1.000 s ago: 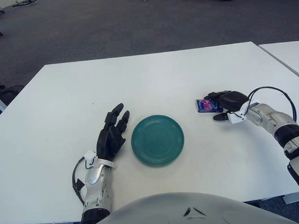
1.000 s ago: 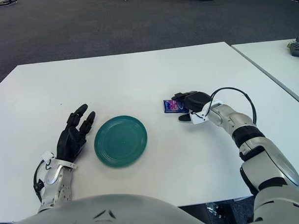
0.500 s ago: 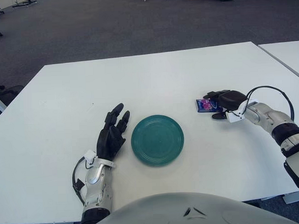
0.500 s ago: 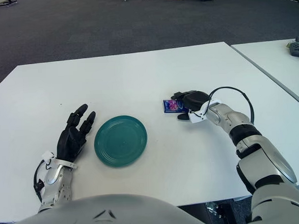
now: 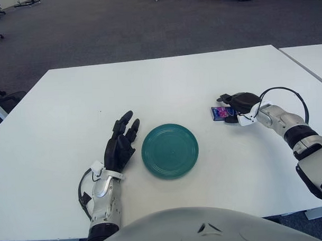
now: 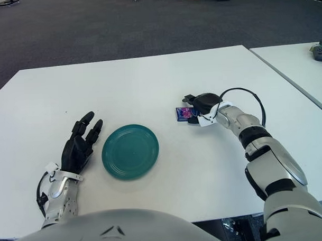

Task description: Put the gum into the plate.

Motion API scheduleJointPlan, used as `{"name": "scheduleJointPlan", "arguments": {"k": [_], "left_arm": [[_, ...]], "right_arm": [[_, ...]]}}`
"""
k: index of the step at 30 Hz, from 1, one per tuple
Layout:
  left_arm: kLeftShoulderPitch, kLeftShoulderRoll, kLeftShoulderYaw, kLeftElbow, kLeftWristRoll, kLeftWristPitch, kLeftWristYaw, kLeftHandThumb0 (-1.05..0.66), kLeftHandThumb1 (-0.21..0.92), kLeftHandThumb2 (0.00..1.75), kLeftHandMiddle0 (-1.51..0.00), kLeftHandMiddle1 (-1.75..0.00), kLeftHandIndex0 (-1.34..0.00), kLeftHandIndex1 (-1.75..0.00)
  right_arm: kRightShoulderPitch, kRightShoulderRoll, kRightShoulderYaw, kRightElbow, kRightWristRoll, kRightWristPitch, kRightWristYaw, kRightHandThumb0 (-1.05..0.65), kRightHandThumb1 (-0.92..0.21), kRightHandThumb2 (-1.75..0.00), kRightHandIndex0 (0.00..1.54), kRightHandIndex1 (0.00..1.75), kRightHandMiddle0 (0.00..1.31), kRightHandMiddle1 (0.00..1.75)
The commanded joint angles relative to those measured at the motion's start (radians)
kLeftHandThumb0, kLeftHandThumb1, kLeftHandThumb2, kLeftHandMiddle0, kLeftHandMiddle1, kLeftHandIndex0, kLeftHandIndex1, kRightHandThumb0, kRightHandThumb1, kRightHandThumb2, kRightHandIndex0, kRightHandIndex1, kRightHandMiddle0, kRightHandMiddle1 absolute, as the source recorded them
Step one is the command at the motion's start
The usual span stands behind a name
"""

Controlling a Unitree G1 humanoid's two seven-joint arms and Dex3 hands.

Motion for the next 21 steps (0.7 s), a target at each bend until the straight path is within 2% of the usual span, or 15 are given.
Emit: {"name": "scheduleJointPlan", "arguments": {"k": [1,5,21], "left_arm": [[0.017,-0.026,-0.004,0.05,0.0,-0.011,0.011,-1.03,0.92,0.94,-0.4,-0.02,0.0,-0.61],[0.017,-0.028,0.0,0.05,-0.005,-0.004,0.01,-1.03,0.92,0.94,-0.4,-0.02,0.0,-0.61],[0.018,-0.039,0.004,0.057,0.017,-0.034,0.029,-1.05,0.92,0.95,-0.39,-0.01,0.0,-0.54]], "right_arm": [[-0.023,0.021,0.013,0.021,-0.015,0.012,-0.021,-0.78,-0.92,-0.65,0.43,0.0,0.0,0.52],[-0.015,0.043,0.033,0.052,-0.032,0.031,-0.06,-0.78,-0.92,-0.64,0.44,0.01,0.0,0.53],[-0.028,0.058,0.117,0.159,-0.082,0.066,-0.18,-0.77,-0.92,-0.65,0.5,0.03,0.0,0.62]]}}
